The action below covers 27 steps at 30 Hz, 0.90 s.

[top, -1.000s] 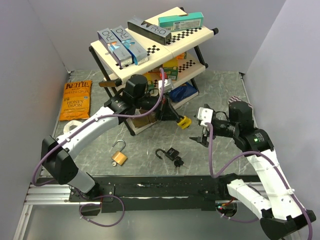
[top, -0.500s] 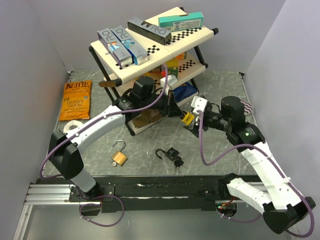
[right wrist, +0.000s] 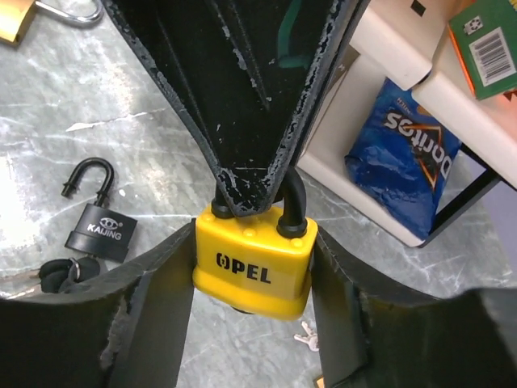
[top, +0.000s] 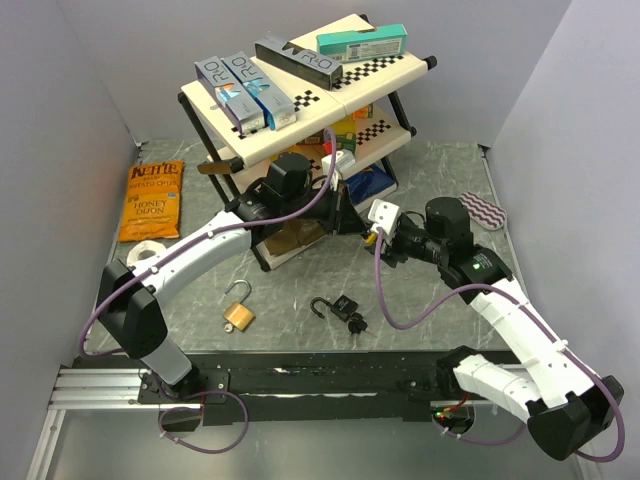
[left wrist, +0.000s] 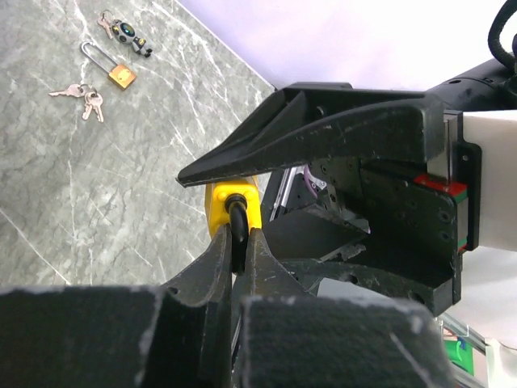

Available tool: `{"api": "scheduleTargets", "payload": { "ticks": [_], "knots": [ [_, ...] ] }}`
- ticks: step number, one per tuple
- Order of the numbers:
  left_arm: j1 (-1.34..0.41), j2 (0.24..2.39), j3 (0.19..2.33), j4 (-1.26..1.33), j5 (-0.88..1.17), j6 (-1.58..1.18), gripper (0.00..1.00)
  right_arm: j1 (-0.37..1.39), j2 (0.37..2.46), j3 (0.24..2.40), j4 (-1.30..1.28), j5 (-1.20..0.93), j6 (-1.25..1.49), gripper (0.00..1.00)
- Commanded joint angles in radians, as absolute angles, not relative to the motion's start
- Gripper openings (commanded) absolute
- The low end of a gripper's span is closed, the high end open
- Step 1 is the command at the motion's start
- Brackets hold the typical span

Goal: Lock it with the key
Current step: Place the lock at the center of the board.

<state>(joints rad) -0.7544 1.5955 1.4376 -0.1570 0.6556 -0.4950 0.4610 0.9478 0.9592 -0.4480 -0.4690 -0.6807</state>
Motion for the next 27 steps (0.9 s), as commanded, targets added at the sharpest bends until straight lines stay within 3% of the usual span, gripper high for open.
{"api": "scheduleTargets", "payload": {
  "ticks": [1, 3, 5, 9, 12, 14, 16, 27],
  "knots": [
    [-0.759, 1.566, 1.471, -0.081, 0.69, -0.515, 0.01, 0.466, 0.94, 0.968, -0.376, -0.446, -0.678, 0.44],
    [-0.758, 1.572, 1.476, -0.087, 0.709, -0.502, 0.11, 0.468, 0.94, 0.979, -0.379, -0.452, -0.655, 0.3],
    [-0.758, 1.562, 1.467, -0.072, 0.719, -0.492, 0.17, 0.46, 0.945, 0.988, -0.393, -0.44, -0.612, 0.22],
    [-0.756, 1.508, 1.404, -0.029, 0.709, -0.469, 0.46, 0.365, 0.973, 1.032, -0.474, -0.541, -0.554, 0.13],
    [-0.749, 1.445, 1.35, -0.008, 0.684, -0.443, 0.61, 0.308, 0.973, 1.031, -0.511, -0.578, -0.526, 0.04],
    [-0.746, 1.385, 1.306, 0.055, 0.657, -0.425, 0.65, 0.26, 0.989, 1.028, -0.532, -0.594, -0.488, 0.03],
    [-0.745, 1.33, 1.272, 0.072, 0.646, -0.362, 0.76, 0.227, 1.014, 1.023, -0.555, -0.597, -0.451, 0.02],
    [-0.747, 1.174, 1.129, -0.159, 0.621, 0.126, 0.99, 0.199, 1.523, 1.203, -0.646, -0.405, -0.281, 0.0]
  ]
}}
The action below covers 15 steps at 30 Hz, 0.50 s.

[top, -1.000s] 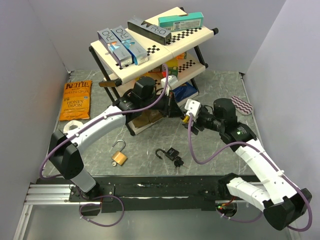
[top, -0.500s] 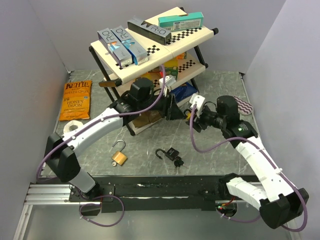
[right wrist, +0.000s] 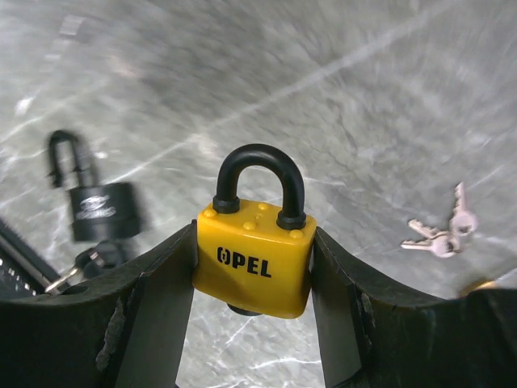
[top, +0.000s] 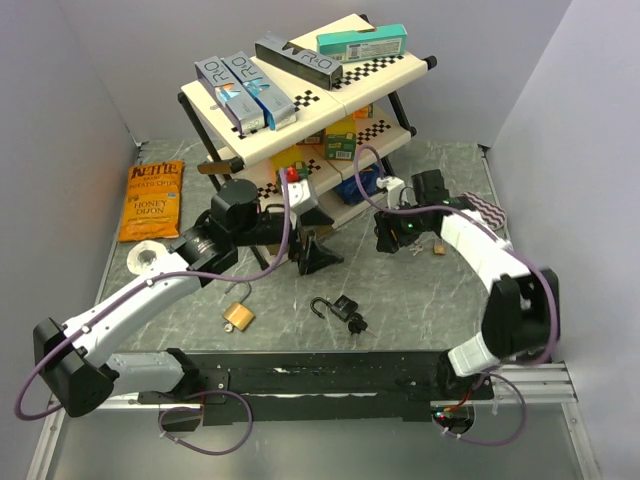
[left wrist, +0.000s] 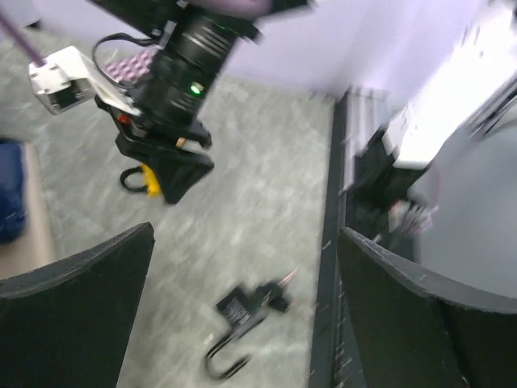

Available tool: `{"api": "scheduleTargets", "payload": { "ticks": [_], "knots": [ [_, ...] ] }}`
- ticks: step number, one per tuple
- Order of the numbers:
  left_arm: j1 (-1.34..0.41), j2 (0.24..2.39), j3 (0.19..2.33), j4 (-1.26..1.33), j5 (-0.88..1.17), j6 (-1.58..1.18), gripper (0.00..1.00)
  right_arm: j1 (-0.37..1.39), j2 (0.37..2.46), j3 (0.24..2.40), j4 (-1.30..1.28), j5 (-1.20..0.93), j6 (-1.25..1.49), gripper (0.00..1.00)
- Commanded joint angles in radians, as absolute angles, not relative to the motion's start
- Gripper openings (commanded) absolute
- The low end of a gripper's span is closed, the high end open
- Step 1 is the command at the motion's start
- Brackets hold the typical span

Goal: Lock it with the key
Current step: Place the lock at the center of the board.

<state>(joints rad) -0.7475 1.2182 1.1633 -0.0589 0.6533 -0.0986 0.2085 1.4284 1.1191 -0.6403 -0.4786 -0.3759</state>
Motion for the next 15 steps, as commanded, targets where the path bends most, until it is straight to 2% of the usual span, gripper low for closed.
{"api": "scheduleTargets", "payload": {
  "ticks": [1, 7, 15],
  "knots": [
    [-0.746, 1.17, 1.124, -0.181, 0.614, 0.144, 0.99, 0.196, 1.587, 1.216, -0.643, -0.388, -0.253, 0.0],
    [-0.747, 1.152, 1.098, -0.267, 0.595, 0.219, 0.99, 0.198, 1.776, 1.308, -0.637, -0.315, -0.223, 0.0],
    [-0.747, 1.14, 1.065, -0.259, 0.592, 0.201, 0.99, 0.196, 1.891, 1.328, -0.585, -0.245, -0.181, 0.08]
  ]
}}
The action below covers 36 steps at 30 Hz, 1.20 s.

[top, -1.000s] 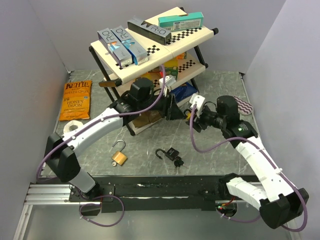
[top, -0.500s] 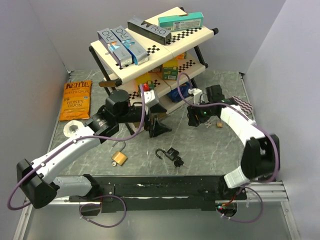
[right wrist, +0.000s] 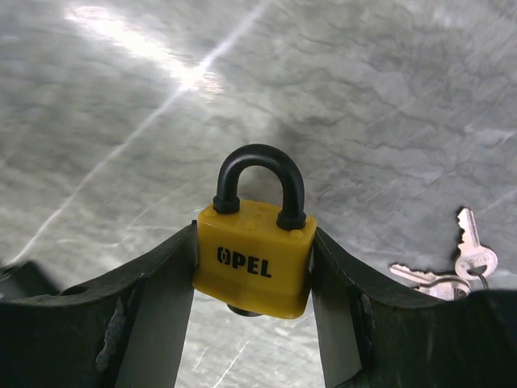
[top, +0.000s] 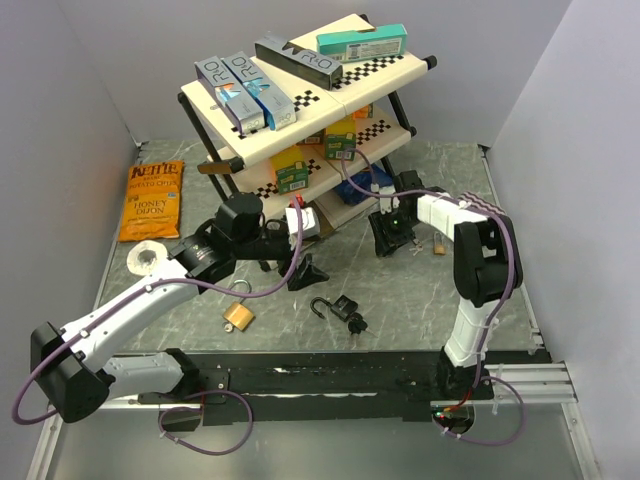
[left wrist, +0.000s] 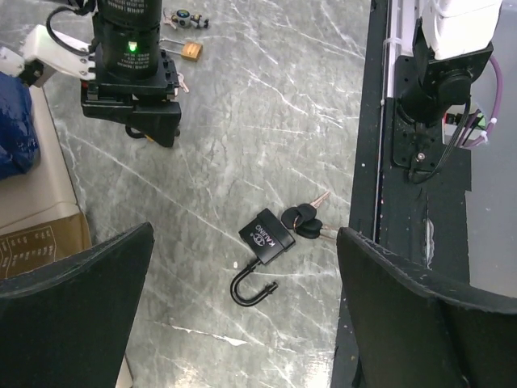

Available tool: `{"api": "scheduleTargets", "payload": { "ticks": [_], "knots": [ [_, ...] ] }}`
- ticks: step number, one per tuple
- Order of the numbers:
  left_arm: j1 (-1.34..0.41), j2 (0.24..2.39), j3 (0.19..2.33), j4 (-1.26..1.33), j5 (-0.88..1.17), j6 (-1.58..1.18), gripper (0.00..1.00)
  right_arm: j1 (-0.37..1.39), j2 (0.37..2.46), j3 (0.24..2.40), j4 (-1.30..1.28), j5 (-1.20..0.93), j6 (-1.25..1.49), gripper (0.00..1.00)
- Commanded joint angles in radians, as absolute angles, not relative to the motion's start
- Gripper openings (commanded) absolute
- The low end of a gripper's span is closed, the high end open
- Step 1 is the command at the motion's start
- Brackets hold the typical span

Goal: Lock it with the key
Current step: Place the lock at the center of the board, then pick up the lock from the center of the board.

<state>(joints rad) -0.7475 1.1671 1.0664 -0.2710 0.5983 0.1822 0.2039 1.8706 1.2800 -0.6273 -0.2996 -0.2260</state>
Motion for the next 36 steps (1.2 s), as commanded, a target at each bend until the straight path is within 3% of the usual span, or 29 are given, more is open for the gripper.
{"api": "scheduleTargets", "payload": {
  "ticks": [1, 4, 5, 8, 13, 21, 27, 36],
  "knots": [
    [-0.746, 1.143, 1.063, -0.259, 0.597, 0.198, 0.99, 0.196, 1.901, 1.327, -0.58, -0.242, -0.176, 0.11],
    [-0.746, 1.138, 1.06, -0.264, 0.597, 0.19, 0.96, 0.195, 1.913, 1.33, -0.583, -0.236, -0.161, 0.29],
    [-0.746, 1.134, 1.057, -0.265, 0.597, 0.184, 0.96, 0.196, 1.911, 1.328, -0.586, -0.236, -0.157, 0.44],
    [-0.744, 1.131, 1.051, -0.267, 0.601, 0.172, 0.96, 0.196, 1.885, 1.315, -0.581, -0.233, -0.156, 0.73],
    [-0.741, 1.127, 1.029, -0.27, 0.644, 0.164, 0.96, 0.195, 1.796, 1.304, -0.614, -0.265, -0.173, 0.93],
    [-0.741, 1.143, 1.026, -0.319, 0.745, 0.264, 0.96, 0.236, 1.501, 1.19, -0.713, -0.405, -0.268, 0.99],
    [-0.706, 1.074, 0.944, -0.167, 0.712, 0.131, 0.96, 0.506, 1.355, 1.042, -0.736, -0.371, -0.279, 0.99],
    [-0.658, 0.936, 0.862, -0.083, 0.589, 0.008, 0.96, 0.747, 1.408, 0.95, -0.658, -0.29, -0.098, 0.99]
  ]
}}
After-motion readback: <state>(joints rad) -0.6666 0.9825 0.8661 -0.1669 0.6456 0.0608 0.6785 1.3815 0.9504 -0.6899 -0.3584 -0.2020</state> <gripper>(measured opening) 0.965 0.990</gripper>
